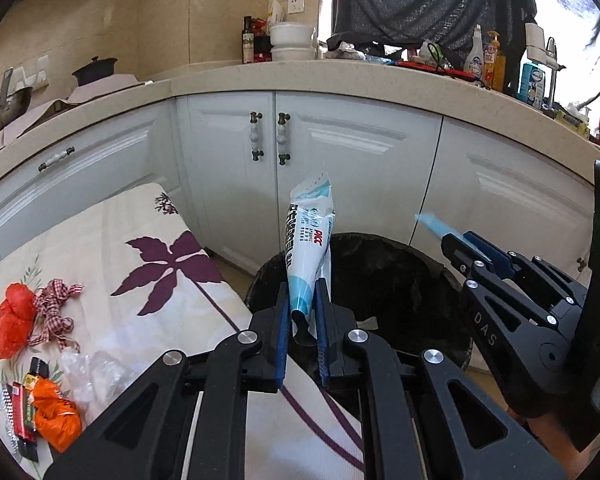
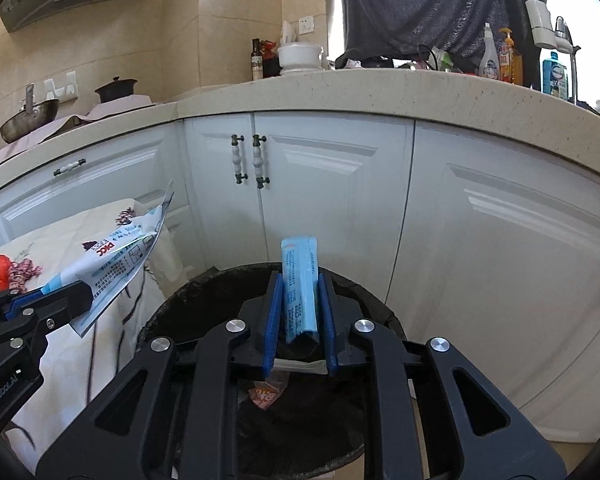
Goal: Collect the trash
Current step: 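Carry both tubes over the black bin and open both tools to drop them, then grasp the silver foil packet with the left tool while the right tool approaches the orange bag, then grasp the orange plastic bag with the right tool while the left tool lifts the foil packet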
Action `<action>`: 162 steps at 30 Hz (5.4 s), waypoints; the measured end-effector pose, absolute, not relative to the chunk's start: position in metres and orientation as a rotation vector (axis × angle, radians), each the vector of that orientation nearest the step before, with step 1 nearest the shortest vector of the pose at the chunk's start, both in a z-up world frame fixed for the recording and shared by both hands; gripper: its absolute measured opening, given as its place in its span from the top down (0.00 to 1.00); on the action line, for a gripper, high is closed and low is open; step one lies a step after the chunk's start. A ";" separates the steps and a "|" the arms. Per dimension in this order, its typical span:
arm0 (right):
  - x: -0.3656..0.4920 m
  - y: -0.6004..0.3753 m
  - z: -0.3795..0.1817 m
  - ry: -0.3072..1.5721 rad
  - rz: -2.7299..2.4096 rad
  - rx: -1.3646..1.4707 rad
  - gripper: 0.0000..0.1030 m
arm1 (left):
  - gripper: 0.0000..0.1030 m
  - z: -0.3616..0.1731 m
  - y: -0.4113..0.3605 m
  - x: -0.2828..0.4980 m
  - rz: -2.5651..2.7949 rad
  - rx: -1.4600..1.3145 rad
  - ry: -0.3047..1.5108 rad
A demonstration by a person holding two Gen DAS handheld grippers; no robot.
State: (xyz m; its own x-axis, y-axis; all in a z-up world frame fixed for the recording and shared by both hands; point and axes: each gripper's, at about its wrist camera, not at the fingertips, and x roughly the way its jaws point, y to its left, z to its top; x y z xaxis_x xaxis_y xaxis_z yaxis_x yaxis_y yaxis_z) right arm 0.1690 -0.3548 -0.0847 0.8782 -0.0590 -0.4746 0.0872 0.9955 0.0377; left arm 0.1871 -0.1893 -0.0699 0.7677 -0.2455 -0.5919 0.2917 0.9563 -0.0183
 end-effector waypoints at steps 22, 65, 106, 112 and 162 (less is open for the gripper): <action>0.141 -0.334 -0.072 0.490 -0.058 0.094 0.58 | 0.42 -0.053 -0.147 0.160 -0.258 0.023 0.601; 0.072 -0.123 -0.066 0.567 0.352 -0.033 0.57 | 0.39 -0.082 0.069 0.063 0.108 -0.119 0.677; 0.106 -0.083 -0.073 0.694 0.425 -0.081 0.51 | 0.87 -0.084 0.102 0.055 0.085 -0.176 0.714; 0.113 -0.078 -0.076 0.729 0.427 -0.096 0.51 | 0.83 -0.092 0.106 0.054 0.052 -0.217 0.755; 0.094 -0.117 -0.052 0.635 0.446 -0.036 0.60 | 0.76 -0.066 0.077 0.070 0.073 -0.161 0.666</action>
State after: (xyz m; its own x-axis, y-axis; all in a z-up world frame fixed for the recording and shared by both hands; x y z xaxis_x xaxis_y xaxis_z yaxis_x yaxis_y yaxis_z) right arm 0.0945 -0.1168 -0.0523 0.7141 0.3913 -0.5805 -0.4130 0.9050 0.1020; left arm 0.0700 0.0766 -0.0662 0.7843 0.0154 -0.6201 -0.1185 0.9850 -0.1254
